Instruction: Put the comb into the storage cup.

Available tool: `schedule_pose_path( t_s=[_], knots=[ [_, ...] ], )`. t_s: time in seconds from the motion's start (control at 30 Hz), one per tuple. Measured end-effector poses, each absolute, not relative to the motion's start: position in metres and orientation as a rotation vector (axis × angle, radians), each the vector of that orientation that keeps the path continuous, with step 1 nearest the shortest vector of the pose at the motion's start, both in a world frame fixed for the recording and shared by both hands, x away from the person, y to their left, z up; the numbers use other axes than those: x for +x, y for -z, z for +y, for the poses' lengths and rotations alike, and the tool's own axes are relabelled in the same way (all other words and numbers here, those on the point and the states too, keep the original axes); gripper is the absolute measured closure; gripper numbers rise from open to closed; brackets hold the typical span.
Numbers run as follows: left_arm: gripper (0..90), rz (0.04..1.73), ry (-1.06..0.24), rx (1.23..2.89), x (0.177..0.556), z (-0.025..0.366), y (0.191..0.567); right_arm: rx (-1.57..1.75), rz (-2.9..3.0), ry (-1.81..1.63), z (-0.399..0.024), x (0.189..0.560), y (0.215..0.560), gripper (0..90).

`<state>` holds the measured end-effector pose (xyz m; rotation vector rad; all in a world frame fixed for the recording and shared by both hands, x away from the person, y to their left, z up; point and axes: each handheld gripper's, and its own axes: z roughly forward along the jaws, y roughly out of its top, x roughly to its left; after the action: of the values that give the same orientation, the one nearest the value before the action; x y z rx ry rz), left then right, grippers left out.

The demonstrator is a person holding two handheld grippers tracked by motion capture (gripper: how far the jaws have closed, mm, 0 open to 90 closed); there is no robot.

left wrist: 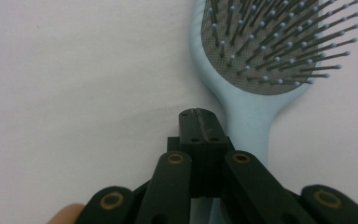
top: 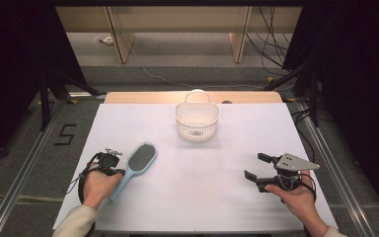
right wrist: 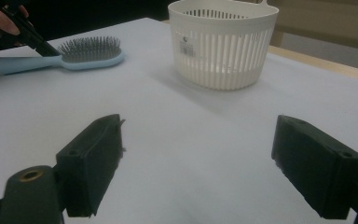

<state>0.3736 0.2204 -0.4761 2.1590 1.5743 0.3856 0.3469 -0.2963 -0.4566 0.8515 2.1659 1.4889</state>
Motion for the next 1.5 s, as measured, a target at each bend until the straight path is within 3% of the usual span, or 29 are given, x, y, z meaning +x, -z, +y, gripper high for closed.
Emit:
schedule_pose_path(
  t_s=[0.47, 0.63, 0.73, 0.8, 0.97, 1.0, 1.03, 1.07, 1.17, 1.2, 1.5],
  knots=[
    [89.6, 1.559, -0.364, 2.151, 0.374, 0.224, 0.475, 0.847, 2.166, -1.499, -0.297, 0.347, 0.456, 17.1],
    [82.4, 1.531, -0.420, 2.126, 0.376, 0.232, 0.463, 0.853, 2.168, -1.502, -0.297, 0.347, 0.457, 17.0],
    [70.5, 1.472, -0.478, 2.110, 0.376, 0.234, 0.455, 0.853, 2.168, -1.502, -0.297, 0.347, 0.457, 17.1],
    [55.6, 1.433, -0.536, 2.024, 0.377, 0.237, 0.450, 0.854, 2.170, -1.503, -0.297, 0.347, 0.457, 17.1],
    [32.1, 1.357, -0.522, 1.866, 0.378, 0.244, 0.443, 0.853, 2.170, -1.504, -0.297, 0.347, 0.457, 17.1],
    [32.1, 1.350, -0.513, 1.809, 0.378, 0.245, 0.441, 0.854, 2.171, -1.506, -0.297, 0.347, 0.457, 17.0],
    [18.4, 1.340, -0.515, 1.787, 0.378, 0.246, 0.439, 0.852, 2.174, -1.510, -0.297, 0.347, 0.458, 17.0],
    [13.1, 1.305, -0.538, 1.763, 0.378, 0.245, 0.437, 0.851, 2.176, -1.509, -0.297, 0.347, 0.458, 16.9],
    [3.1, 1.281, -0.569, 1.745, 0.378, 0.244, 0.436, 0.846, 2.178, -1.518, -0.296, 0.347, 0.458, 16.9],
    [0.0, 1.256, -0.574, 1.744, 0.377, 0.244, 0.434, 0.843, 2.180, -1.516, -0.296, 0.347, 0.458, 16.8],
    [0.0, 1.224, -0.610, 1.747, 0.376, 0.243, 0.428, 0.844, 2.179, -1.518, -0.297, 0.347, 0.458, 16.4]
  ],
)
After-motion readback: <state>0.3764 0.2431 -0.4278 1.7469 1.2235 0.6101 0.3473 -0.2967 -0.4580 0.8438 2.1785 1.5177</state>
